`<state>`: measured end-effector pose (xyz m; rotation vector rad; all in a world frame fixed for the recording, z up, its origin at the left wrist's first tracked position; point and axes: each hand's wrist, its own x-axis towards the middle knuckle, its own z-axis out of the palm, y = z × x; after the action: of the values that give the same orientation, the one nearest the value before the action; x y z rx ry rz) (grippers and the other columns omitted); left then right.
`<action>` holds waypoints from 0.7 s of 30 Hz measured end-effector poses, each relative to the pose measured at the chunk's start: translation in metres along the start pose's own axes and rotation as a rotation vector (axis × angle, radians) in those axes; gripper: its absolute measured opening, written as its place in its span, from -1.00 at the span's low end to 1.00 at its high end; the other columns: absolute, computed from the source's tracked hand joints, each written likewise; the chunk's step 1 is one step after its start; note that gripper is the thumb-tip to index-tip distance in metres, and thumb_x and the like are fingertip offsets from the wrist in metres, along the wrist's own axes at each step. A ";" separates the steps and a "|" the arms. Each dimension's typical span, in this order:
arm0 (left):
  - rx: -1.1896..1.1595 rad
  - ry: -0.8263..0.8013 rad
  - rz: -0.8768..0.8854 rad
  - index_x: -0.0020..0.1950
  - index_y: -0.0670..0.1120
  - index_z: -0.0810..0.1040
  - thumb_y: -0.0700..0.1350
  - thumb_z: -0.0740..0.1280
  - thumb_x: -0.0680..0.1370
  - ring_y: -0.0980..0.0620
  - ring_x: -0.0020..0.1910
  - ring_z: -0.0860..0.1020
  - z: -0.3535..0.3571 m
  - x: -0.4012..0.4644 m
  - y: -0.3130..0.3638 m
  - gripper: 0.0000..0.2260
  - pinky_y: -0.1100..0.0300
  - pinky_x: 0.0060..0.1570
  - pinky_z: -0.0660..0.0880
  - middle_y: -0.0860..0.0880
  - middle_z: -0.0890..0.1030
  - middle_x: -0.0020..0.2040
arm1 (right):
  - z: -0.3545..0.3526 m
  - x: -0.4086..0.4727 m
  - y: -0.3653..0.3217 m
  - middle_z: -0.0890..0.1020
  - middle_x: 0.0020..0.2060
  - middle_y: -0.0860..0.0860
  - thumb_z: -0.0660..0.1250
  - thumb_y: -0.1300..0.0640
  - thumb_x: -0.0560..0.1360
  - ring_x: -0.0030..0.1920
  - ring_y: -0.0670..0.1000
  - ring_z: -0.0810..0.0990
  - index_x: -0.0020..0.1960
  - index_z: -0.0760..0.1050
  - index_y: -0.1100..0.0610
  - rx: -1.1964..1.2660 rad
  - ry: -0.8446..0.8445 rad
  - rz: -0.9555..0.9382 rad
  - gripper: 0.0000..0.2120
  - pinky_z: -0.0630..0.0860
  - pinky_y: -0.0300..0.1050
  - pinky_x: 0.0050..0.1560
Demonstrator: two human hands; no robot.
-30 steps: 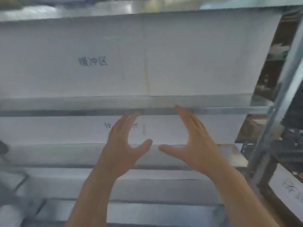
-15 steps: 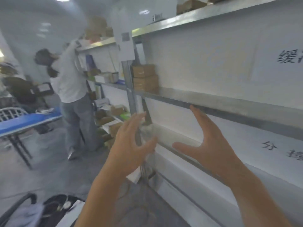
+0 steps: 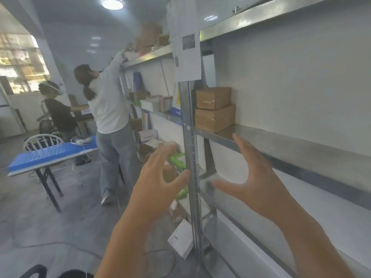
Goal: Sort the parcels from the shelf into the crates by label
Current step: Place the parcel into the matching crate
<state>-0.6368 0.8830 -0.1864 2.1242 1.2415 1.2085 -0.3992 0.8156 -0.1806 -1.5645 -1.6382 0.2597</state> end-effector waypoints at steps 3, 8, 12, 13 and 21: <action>0.004 0.009 0.003 0.51 0.46 0.23 0.35 0.30 0.44 0.35 0.43 0.31 0.010 0.070 -0.009 -0.37 0.11 0.39 0.33 0.42 0.33 0.45 | -0.005 0.070 0.017 0.02 0.66 -0.30 0.48 -0.46 0.32 0.66 -0.10 0.03 0.60 -0.15 -0.46 0.004 0.028 -0.009 0.08 0.19 0.23 0.61; -0.025 0.041 0.019 0.53 0.43 0.23 0.30 0.34 0.52 0.29 0.49 0.25 0.029 0.165 -0.020 -0.40 0.10 0.41 0.26 0.40 0.29 0.47 | -0.003 0.165 0.036 0.00 0.67 -0.30 0.48 -0.49 0.30 0.67 -0.10 0.01 0.48 -0.17 -0.61 0.014 0.060 -0.006 0.02 0.21 0.31 0.59; -0.037 0.002 0.031 0.54 0.42 0.22 0.33 0.30 0.48 0.29 0.46 0.26 0.046 0.223 -0.032 -0.37 0.12 0.37 0.26 0.36 0.29 0.52 | 0.008 0.219 0.053 0.03 0.66 -0.29 0.49 -0.48 0.30 0.66 -0.11 0.03 0.57 -0.13 -0.51 0.022 0.057 0.022 0.06 0.23 0.29 0.59; -0.046 -0.001 0.034 0.54 0.43 0.22 0.35 0.28 0.45 0.28 0.46 0.27 0.051 0.238 -0.034 -0.36 0.11 0.37 0.28 0.35 0.30 0.53 | 0.011 0.230 0.057 0.03 0.66 -0.28 0.48 -0.49 0.29 0.66 -0.11 0.04 0.59 -0.14 -0.48 0.020 0.061 0.031 0.08 0.22 0.29 0.59; -0.153 -0.129 0.157 0.51 0.44 0.23 0.28 0.24 0.54 0.50 0.25 0.36 0.098 0.351 -0.049 -0.47 0.23 0.26 0.37 0.40 0.35 0.43 | 0.026 0.333 0.093 0.20 0.63 -0.27 0.21 -0.73 0.22 0.63 -0.11 0.15 0.66 0.00 -0.28 0.029 0.198 0.150 0.14 0.25 0.23 0.58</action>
<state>-0.4986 1.2137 -0.1051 2.1802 0.9128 1.1678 -0.3071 1.1443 -0.1191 -1.6387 -1.3623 0.1991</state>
